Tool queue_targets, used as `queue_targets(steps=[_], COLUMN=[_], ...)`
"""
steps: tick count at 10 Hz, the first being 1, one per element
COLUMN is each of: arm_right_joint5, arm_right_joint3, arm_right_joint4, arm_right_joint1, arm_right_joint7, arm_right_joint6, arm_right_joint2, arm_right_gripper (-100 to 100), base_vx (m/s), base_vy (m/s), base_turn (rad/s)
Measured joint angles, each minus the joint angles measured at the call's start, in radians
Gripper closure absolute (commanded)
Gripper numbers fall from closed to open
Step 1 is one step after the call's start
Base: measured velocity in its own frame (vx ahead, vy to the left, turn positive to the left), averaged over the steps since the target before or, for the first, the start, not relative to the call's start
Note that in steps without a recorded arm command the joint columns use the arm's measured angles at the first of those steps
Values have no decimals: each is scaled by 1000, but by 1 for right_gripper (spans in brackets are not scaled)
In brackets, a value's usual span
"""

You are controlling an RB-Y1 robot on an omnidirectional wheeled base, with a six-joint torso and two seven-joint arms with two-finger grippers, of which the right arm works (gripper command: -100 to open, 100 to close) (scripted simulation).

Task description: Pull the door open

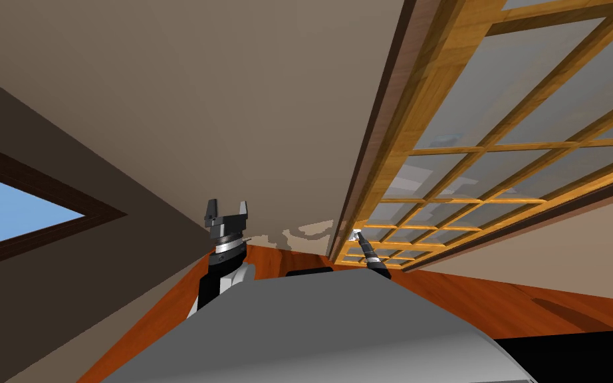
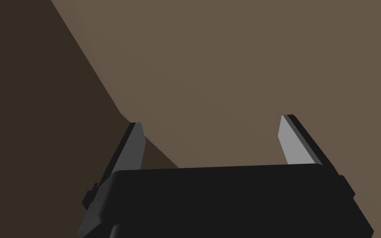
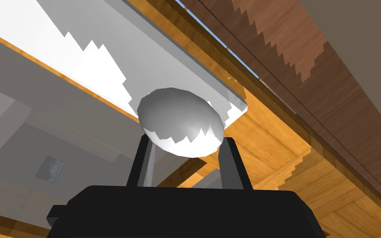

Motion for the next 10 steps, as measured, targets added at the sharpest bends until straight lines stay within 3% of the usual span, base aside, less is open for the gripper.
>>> queue_targets(steps=[10], arm_right_joint5=[-131], arm_right_joint3=[64], arm_right_joint4=[20], arm_right_joint1=[-18], arm_right_joint7=[-247], arm_right_joint6=[17], arm_right_joint2=[-22], arm_right_gripper=[100], base_vx=[-41], base_vy=[-18], base_turn=[59])
